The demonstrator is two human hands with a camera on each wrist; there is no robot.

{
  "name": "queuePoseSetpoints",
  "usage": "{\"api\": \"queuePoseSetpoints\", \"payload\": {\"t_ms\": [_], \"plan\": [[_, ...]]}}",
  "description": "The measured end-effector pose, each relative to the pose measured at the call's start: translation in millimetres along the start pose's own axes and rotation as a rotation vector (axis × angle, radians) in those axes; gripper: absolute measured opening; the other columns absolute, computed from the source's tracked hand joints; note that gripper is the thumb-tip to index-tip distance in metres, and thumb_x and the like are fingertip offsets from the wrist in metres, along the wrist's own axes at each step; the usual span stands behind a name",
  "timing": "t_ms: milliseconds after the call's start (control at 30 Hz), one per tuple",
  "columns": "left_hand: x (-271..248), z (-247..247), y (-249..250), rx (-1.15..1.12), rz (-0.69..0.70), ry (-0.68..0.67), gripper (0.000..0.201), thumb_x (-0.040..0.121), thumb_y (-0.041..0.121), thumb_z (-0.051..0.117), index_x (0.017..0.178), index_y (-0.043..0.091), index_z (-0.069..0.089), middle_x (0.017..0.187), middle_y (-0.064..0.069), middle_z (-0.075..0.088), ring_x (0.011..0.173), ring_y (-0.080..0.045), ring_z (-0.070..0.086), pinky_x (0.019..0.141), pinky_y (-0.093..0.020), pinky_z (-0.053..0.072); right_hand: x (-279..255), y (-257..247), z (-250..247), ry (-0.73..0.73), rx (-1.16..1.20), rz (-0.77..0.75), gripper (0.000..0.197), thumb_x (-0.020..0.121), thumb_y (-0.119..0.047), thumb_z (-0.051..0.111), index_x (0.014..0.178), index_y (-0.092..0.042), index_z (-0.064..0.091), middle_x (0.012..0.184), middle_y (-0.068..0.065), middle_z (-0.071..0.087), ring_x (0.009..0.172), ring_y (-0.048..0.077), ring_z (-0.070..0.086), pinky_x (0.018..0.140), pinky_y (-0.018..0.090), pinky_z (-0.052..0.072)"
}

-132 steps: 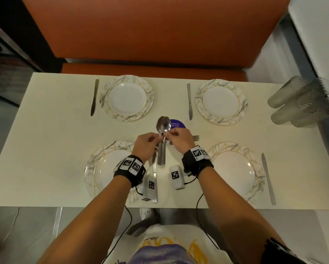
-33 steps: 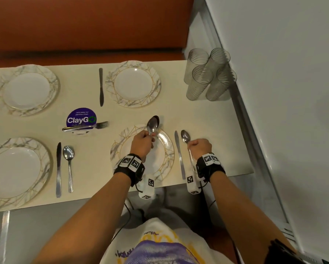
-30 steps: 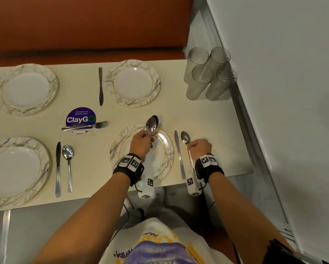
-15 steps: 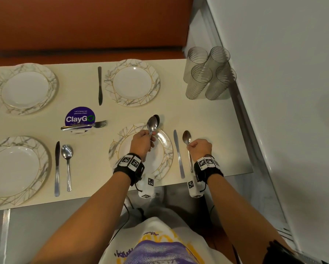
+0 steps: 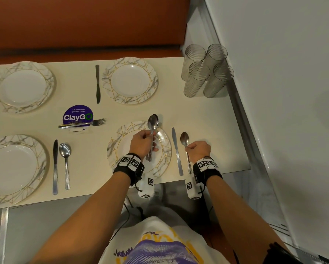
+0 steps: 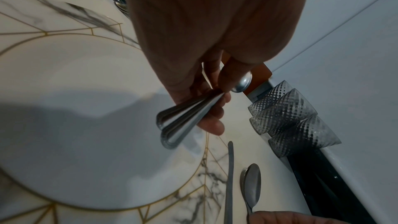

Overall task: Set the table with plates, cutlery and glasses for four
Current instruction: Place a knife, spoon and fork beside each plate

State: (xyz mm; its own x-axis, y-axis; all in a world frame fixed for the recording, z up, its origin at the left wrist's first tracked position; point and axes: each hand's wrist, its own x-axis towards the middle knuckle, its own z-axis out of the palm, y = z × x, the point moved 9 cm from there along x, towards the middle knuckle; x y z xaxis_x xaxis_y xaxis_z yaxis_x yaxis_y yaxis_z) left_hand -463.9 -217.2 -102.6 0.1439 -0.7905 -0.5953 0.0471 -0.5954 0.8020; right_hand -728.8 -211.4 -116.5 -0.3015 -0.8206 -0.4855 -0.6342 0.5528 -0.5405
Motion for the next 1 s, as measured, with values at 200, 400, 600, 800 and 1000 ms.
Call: {"api": "queuePoseSetpoints", "payload": {"t_ms": [200, 400, 600, 800, 1000], "plan": [[-1, -1, 1, 0.043, 0.019, -0.003, 0.018, 0.103, 0.009, 0.053, 0.103, 0.005, 0.071, 0.087, -0.008, 0.066, 0.069, -0.020, 0.063, 0.068, -0.038, 0.060, 0, -2, -2, -0.005, -0.005, 0.007, 0.036, 0.084, -0.011, 0.078, 0.055, -0.028, 0.063, 0.063, -0.003, 0.065, 0.066, 0.024, 0.071, 0.070, 0.038, 0.064], [-1, -3, 1, 0.061, 0.027, -0.007, 0.019, 0.104, 0.007, 0.051, 0.106, 0.004, 0.070, 0.087, -0.007, 0.066, 0.068, -0.019, 0.063, 0.062, -0.033, 0.059, 2, 1, 0, -0.001, 0.027, 0.022, 0.011, 0.083, -0.012, 0.079, 0.072, -0.014, 0.078, 0.069, 0.000, 0.071, 0.066, 0.023, 0.071, 0.069, 0.040, 0.064], [-2, 0, 4, 0.073, 0.040, -0.021, 0.018, 0.105, 0.012, 0.055, 0.106, 0.003, 0.070, 0.084, -0.005, 0.067, 0.066, -0.017, 0.063, 0.059, -0.029, 0.058, 3, 3, -1, 0.009, 0.026, 0.030, 0.008, 0.082, -0.014, 0.080, 0.074, -0.014, 0.079, 0.070, 0.001, 0.073, 0.064, 0.022, 0.071, 0.068, 0.039, 0.064], [-1, -1, 5, 0.096, 0.047, -0.016, 0.017, 0.105, 0.018, 0.057, 0.099, 0.010, 0.071, 0.079, 0.000, 0.072, 0.064, -0.016, 0.062, 0.057, -0.029, 0.050, 5, 2, 1, 0.003, 0.013, 0.030, 0.006, 0.082, -0.015, 0.081, 0.077, -0.012, 0.080, 0.071, 0.003, 0.073, 0.063, 0.022, 0.071, 0.067, 0.038, 0.064], [-5, -3, 12, 0.159, 0.060, 0.006, 0.020, 0.106, 0.019, 0.054, 0.102, 0.011, 0.073, 0.075, 0.002, 0.066, 0.046, -0.005, 0.050, 0.037, -0.013, 0.033, -2, -22, -16, 0.093, -0.050, -0.058, 0.010, 0.092, -0.020, 0.066, 0.086, -0.017, 0.073, 0.087, 0.002, 0.073, 0.071, 0.014, 0.063, 0.067, 0.023, 0.050]]}}
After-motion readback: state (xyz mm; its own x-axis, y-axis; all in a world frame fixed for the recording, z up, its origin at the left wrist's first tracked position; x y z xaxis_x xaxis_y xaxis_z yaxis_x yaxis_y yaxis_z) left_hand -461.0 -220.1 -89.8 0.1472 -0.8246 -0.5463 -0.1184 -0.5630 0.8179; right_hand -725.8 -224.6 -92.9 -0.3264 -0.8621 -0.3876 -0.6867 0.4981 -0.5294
